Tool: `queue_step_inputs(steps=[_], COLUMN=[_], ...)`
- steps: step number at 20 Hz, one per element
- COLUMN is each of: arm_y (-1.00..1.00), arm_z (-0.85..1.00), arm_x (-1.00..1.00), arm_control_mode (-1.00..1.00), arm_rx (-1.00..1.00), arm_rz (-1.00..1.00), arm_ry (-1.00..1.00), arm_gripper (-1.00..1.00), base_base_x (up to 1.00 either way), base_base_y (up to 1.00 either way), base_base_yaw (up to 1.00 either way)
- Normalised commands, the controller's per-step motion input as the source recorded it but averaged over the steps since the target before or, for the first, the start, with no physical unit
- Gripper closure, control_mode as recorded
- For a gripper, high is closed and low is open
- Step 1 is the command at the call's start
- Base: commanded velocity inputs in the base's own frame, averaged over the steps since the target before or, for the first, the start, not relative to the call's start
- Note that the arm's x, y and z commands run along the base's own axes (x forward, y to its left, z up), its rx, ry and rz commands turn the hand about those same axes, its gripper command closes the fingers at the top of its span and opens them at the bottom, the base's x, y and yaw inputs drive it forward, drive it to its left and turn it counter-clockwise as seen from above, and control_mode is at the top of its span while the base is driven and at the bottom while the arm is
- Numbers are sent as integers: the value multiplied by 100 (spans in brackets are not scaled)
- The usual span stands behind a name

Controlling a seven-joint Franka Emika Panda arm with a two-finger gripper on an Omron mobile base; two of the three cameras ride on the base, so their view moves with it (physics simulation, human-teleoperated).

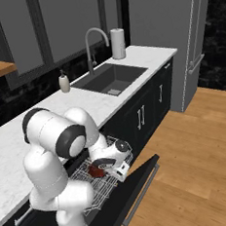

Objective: Pick up the cup and bowl from the counter, place them in the dishwasher, and close the dishwasher door.

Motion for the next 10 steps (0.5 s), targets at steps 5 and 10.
queue_step_inputs(steps=[5,10], arm_y=[3,5], arm_z=[-35,-49], arm_x=[32,14], arm_control_mode=[-100,-100], arm_rx=[0,0], arm_rz=[3,4], arm_ry=[0,0], arm_gripper=[100,100], base_base_x=[0,0], base_base_y=[0,0], base_base_yaw=[0,0])
